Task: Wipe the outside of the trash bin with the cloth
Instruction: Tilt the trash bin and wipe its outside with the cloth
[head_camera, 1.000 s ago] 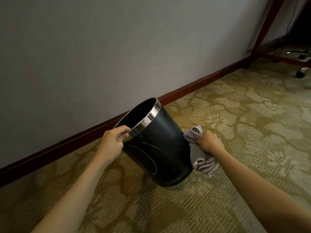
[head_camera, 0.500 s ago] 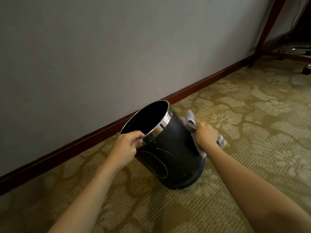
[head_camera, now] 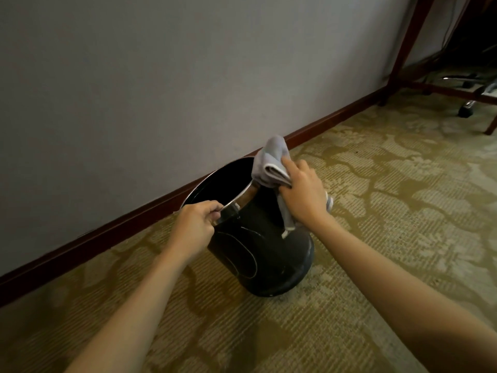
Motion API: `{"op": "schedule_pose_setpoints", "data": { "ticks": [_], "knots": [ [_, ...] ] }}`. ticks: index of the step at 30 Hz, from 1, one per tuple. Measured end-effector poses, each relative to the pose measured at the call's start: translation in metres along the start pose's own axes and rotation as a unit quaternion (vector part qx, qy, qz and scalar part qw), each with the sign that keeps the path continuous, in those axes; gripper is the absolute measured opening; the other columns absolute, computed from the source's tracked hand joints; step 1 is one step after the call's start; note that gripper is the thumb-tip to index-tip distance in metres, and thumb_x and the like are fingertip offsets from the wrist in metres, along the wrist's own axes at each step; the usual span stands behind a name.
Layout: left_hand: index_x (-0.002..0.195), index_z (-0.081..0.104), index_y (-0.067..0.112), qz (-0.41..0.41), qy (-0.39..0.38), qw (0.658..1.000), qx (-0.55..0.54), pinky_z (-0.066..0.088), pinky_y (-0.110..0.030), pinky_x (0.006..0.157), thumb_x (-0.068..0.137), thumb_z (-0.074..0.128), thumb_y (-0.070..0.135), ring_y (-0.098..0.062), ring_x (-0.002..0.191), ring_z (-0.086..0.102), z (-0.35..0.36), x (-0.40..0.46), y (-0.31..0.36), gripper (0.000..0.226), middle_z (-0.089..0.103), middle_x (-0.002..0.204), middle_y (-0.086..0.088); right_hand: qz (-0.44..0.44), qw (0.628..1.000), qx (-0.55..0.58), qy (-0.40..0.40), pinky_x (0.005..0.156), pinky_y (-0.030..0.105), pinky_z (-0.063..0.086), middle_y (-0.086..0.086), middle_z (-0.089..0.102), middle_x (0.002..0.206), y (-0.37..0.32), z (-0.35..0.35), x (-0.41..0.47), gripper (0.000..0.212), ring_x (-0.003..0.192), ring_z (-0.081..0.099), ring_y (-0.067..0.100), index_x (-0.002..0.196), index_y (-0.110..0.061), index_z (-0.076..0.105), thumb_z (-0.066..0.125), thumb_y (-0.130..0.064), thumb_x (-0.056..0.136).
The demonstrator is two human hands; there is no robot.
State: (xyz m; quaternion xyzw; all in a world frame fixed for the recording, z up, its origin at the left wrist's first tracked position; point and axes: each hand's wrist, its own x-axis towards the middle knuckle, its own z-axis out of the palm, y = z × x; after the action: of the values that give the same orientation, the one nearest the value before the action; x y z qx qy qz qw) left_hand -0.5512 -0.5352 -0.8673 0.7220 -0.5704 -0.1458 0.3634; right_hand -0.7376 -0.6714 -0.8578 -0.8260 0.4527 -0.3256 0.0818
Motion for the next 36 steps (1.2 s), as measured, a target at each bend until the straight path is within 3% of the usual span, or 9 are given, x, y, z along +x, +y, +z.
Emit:
{"op": "schedule_pose_setpoints", "data": {
  "ticks": [5, 11, 16, 20, 24, 27, 29, 32, 36],
  "knots": [
    [0.092, 0.070, 0.024, -0.028, 0.018, 0.999, -0.003, 0.037, -0.010, 0.064, 0.092, 0.051, 0.002, 0.002, 0.079, 0.056, -0.001, 0.001, 0.001, 0.029, 0.058, 0.080, 0.018, -0.015, 0.980, -0.188, -0.064, 0.087, 0.037, 0.044, 0.011, 0.048, 0.123, 0.027, 0.023, -0.044, 0.051, 0.108, 0.050, 0.027, 0.140, -0.011, 0.035, 0.047, -0.015, 0.091],
    [0.106, 0.069, 0.015, -0.052, 0.041, 0.998, 0.019, 0.031, -0.006, 0.063, 0.092, 0.053, 0.005, 0.002, 0.081, 0.051, -0.004, 0.000, -0.001, 0.024, 0.050, 0.082, 0.023, 0.213, 0.927, -0.164, -0.259, 0.076, 0.042, 0.044, 0.017, 0.037, 0.130, 0.066, 0.031, -0.077, 0.028, 0.107, 0.052, 0.039, 0.121, -0.001, 0.046, 0.046, -0.011, 0.095],
    [0.106, 0.069, 0.017, -0.052, 0.049, 0.997, 0.037, 0.034, -0.009, 0.062, 0.091, 0.055, 0.005, -0.007, 0.086, 0.054, 0.009, 0.004, 0.008, 0.024, 0.059, 0.089, 0.009, 0.122, 0.984, -0.052, -0.122, 0.063, 0.038, 0.046, 0.017, 0.037, 0.130, 0.021, 0.021, -0.043, 0.033, 0.089, 0.060, 0.037, 0.120, -0.002, 0.045, 0.053, -0.017, 0.092],
    [0.086, 0.071, 0.024, -0.074, 0.070, 0.993, 0.066, 0.038, -0.019, 0.059, 0.089, 0.057, 0.008, -0.011, 0.076, 0.057, 0.011, 0.013, 0.017, 0.022, 0.060, 0.076, 0.012, -0.006, 0.998, -0.053, -0.026, 0.055, 0.033, 0.050, 0.016, 0.045, 0.118, -0.008, 0.021, -0.039, 0.053, 0.084, 0.055, 0.027, 0.132, -0.004, 0.043, 0.062, -0.011, 0.083],
    [0.089, 0.072, 0.023, -0.098, 0.076, 0.990, 0.060, 0.038, -0.022, 0.063, 0.089, 0.059, 0.009, -0.008, 0.076, 0.053, 0.006, 0.015, 0.013, 0.019, 0.050, 0.073, 0.021, -0.062, 0.985, -0.148, -0.057, 0.062, 0.035, 0.050, 0.019, 0.053, 0.114, 0.012, 0.031, -0.059, 0.057, 0.091, 0.057, 0.032, 0.132, 0.002, 0.045, 0.062, -0.001, 0.078],
    [0.096, 0.072, 0.022, -0.115, 0.084, 0.988, 0.054, 0.040, -0.025, 0.068, 0.090, 0.060, 0.013, -0.009, 0.081, 0.051, 0.001, 0.015, 0.004, 0.017, 0.052, 0.078, 0.020, -0.008, 0.961, -0.220, -0.167, 0.076, 0.033, 0.048, 0.012, 0.045, 0.119, 0.047, 0.037, -0.080, 0.049, 0.100, 0.051, 0.028, 0.134, -0.003, 0.037, 0.052, -0.005, 0.087],
    [0.102, 0.071, 0.021, -0.122, 0.089, 0.988, 0.042, 0.040, -0.025, 0.071, 0.090, 0.060, 0.014, -0.008, 0.083, 0.050, 0.000, 0.014, -0.001, 0.018, 0.052, 0.080, 0.019, 0.033, 0.953, -0.231, -0.194, 0.069, 0.032, 0.045, 0.010, 0.043, 0.115, 0.060, 0.037, -0.089, 0.038, 0.095, 0.050, 0.026, 0.128, -0.005, 0.039, 0.047, -0.003, 0.090],
    [0.103, 0.071, 0.024, -0.107, 0.097, 0.989, 0.036, 0.036, -0.017, 0.063, 0.090, 0.060, 0.016, -0.004, 0.081, 0.050, 0.001, 0.012, -0.004, 0.020, 0.052, 0.078, 0.023, 0.037, 0.966, -0.192, -0.168, 0.062, 0.029, 0.039, 0.012, 0.040, 0.121, 0.051, 0.035, -0.081, 0.053, 0.096, 0.051, 0.027, 0.136, -0.006, 0.032, 0.052, -0.002, 0.086],
    [0.102, 0.072, 0.029, -0.119, 0.081, 0.989, 0.012, 0.046, -0.029, 0.075, 0.089, 0.061, 0.018, -0.009, 0.086, 0.054, 0.001, 0.015, 0.000, 0.020, 0.053, 0.077, 0.022, -0.079, 0.989, -0.102, -0.076, 0.068, 0.032, 0.054, 0.017, 0.043, 0.128, -0.004, 0.033, -0.050, 0.071, 0.101, 0.052, 0.028, 0.144, -0.011, 0.031, 0.061, -0.002, 0.080]
  ]
}}
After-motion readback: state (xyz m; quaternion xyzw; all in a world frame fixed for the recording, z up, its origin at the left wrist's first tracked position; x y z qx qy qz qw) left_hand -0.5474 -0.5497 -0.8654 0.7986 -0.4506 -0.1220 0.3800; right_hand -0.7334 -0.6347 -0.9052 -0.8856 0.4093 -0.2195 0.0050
